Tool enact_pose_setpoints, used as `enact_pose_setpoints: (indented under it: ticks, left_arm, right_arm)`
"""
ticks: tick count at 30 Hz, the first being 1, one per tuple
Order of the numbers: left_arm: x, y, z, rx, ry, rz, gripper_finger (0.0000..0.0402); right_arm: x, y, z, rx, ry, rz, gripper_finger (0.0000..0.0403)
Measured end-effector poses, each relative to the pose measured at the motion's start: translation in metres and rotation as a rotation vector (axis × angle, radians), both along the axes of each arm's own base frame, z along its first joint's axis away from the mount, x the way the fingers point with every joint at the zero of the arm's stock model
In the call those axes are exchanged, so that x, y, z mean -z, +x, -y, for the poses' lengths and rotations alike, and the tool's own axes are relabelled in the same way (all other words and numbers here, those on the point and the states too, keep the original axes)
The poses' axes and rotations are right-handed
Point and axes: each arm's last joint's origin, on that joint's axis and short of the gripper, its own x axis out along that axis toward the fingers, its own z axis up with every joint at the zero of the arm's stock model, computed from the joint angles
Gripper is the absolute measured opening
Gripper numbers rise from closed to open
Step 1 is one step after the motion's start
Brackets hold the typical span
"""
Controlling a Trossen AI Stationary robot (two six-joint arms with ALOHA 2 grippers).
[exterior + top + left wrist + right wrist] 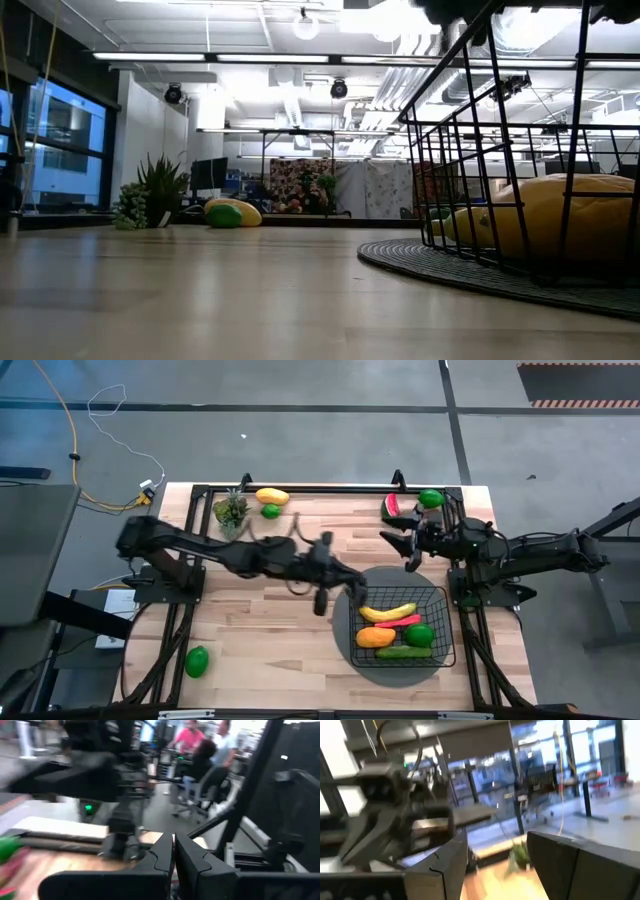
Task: Build produce basket
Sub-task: Put the purple grapes into the black basket
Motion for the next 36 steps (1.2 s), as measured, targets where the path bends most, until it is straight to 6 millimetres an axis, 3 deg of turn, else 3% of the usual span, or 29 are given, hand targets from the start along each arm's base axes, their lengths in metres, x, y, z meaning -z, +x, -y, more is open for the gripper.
enact_pose_setpoints:
  ticks: [6, 14, 22, 29, 36]
  left_arm:
    - [-0.006, 0.051, 0.008, 0.155, 0.02, 0.046, 0.0]
    - [0.01, 0.098, 0.012, 0.224, 0.033, -0.002, 0.0]
    - [0.034, 0.11, 0.013, 0.229, 0.061, -0.144, 0.0]
    - [0.042, 0.11, 0.014, 0.232, 0.108, -0.201, 0.0]
    - [0.064, 0.111, 0.011, 0.231, 0.101, -0.344, 0.0]
  right_arm:
    - [-0.011, -0.007, 0.0, 0.032, -0.047, 0.096, 0.0188]
    - [-0.025, -0.028, -0.001, 0.041, -0.07, 0.184, 0.0188]
    - [-0.029, -0.043, -0.001, 0.038, -0.063, 0.201, 0.0188]
    - [-0.024, -0.041, -0.001, 0.036, -0.06, 0.152, 0.0188]
    - [-0.022, -0.04, -0.001, 0.028, -0.038, 0.132, 0.0188]
